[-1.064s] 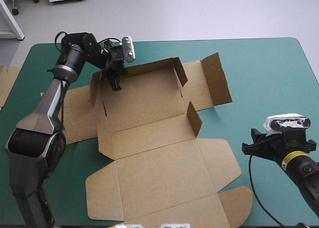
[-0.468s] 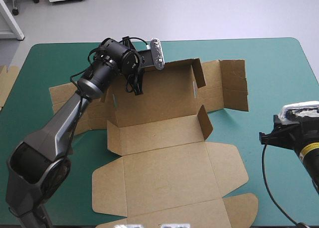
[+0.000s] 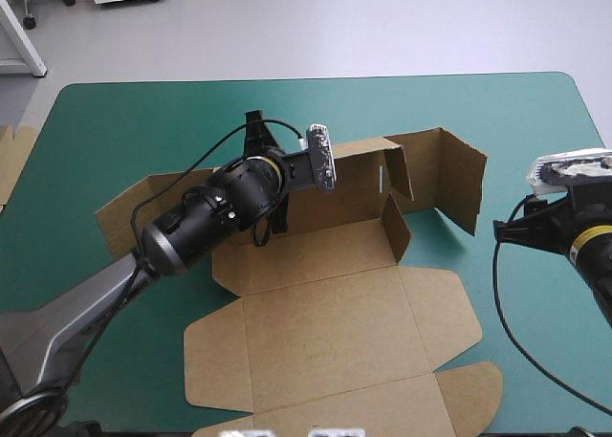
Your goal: Fold the box
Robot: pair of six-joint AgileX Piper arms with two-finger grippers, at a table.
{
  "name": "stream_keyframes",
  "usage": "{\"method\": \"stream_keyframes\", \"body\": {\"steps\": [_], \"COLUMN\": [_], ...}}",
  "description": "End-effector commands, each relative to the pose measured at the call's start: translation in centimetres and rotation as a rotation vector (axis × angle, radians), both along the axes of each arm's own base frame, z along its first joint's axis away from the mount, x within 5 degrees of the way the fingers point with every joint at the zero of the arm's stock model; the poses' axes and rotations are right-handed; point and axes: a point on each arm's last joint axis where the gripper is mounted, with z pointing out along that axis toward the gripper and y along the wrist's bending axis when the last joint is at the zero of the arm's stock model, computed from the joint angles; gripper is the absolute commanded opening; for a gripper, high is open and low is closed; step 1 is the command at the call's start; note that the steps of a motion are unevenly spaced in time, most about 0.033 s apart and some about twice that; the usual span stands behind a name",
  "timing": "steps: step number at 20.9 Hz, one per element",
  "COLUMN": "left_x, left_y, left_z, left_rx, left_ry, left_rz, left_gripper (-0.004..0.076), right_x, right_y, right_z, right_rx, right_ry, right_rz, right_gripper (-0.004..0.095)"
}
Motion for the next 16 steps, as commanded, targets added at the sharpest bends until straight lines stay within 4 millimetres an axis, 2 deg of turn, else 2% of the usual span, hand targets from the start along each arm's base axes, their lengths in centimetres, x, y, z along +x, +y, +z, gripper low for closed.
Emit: {"method": "stream_keyframes", "body": {"steps": [1, 6, 10, 11, 14, 16], "left_x": [-2.2, -3.6, -4.8, -5.0, -5.0, -5.0], "left_y": [0.8, 0.9, 0.0, -0.2, 0.0, -0.1], "left_z": [1.7, 0.7, -0.5, -1.1, -2.7, -3.3], "left_rx": [-0.107, -0.177, -0.174, -0.159, -0.134, -0.14], "left_ry": [-0.066, -0.071, -0.149, -0.176, -0.21, -0.221], "left_rz": [0.016, 0.073, 0.073, 0.069, 0.081, 0.065], "left_gripper": [-0.0011, -0.0011, -0.0011, -0.0011, -0.0011, -0.0011], "right_x": [0.5, 3.1, 7.3, 9.0, 12.1, 13.8], "right_y": [-0.1, 1.2, 2.2, 1.9, 0.1, -0.7], "right_z": [2.9, 4.7, 6.2, 6.4, 7.5, 7.6], "right_rx": [-0.034, -0.075, -0.068, -0.049, 0.044, 0.118], "right_ry": [-0.083, -0.041, -0.029, -0.006, 0.018, 0.052], "right_rz": [0.007, 0.025, 0.025, 0.017, 0.035, 0.076], "right_gripper": [0.0499, 0.0499, 0.0499, 0.0499, 0.0499, 0.0493]}}
